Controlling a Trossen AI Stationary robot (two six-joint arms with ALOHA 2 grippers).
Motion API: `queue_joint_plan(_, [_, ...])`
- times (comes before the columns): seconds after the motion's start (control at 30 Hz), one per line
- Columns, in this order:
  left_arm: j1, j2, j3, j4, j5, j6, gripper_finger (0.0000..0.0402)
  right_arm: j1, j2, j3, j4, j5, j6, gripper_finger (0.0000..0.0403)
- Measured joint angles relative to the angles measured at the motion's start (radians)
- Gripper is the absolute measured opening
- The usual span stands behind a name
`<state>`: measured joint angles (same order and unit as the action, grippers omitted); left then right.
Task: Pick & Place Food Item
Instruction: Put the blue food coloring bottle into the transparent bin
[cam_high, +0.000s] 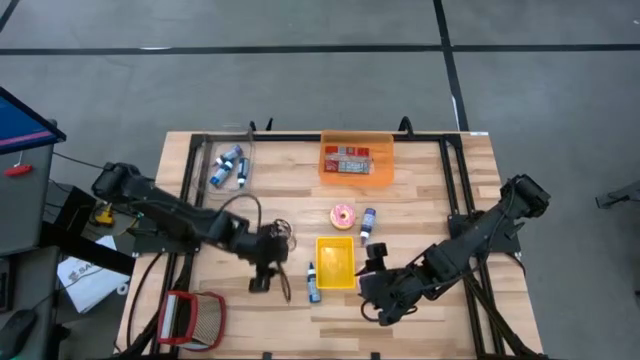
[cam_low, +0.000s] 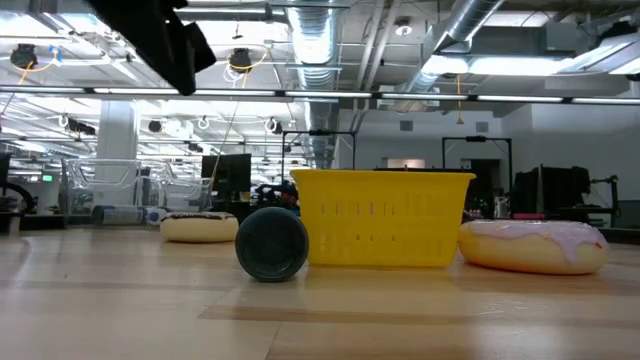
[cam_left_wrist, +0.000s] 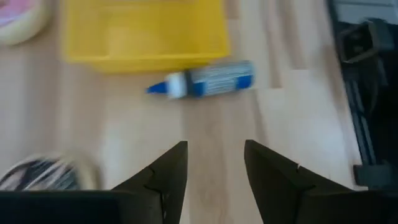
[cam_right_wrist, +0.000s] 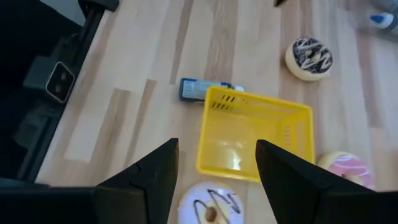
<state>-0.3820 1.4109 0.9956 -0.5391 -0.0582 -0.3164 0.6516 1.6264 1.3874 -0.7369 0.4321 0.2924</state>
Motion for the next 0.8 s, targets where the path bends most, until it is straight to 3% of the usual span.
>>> queue_joint_plan(0.13, [-0.051,0.011,-0.108,0.211,-0.003,0.046,0.0177,0.026,-0.001,-0.008,0.023,0.014,0.023,0.0207])
queue_joint_plan(0.3, [-0.032,0.104,-0.164,0.435,-0.018,0.026,0.0213,0.052,-0.001,-0.008,0.038,0.041,0.023,0.0207])
queue_joint_plan(0.57, [0.003,0.225,-0.166,0.530,-0.021,0.079,0.0241,0.086,-0.001,-0.008,0.035,0.068,0.048,0.0207])
queue_joint_plan(0.8, [0.041,0.245,-0.165,0.604,0.058,0.098,0.0243,0.101,-0.001,-0.008,0.028,0.101,0.049,0.0207])
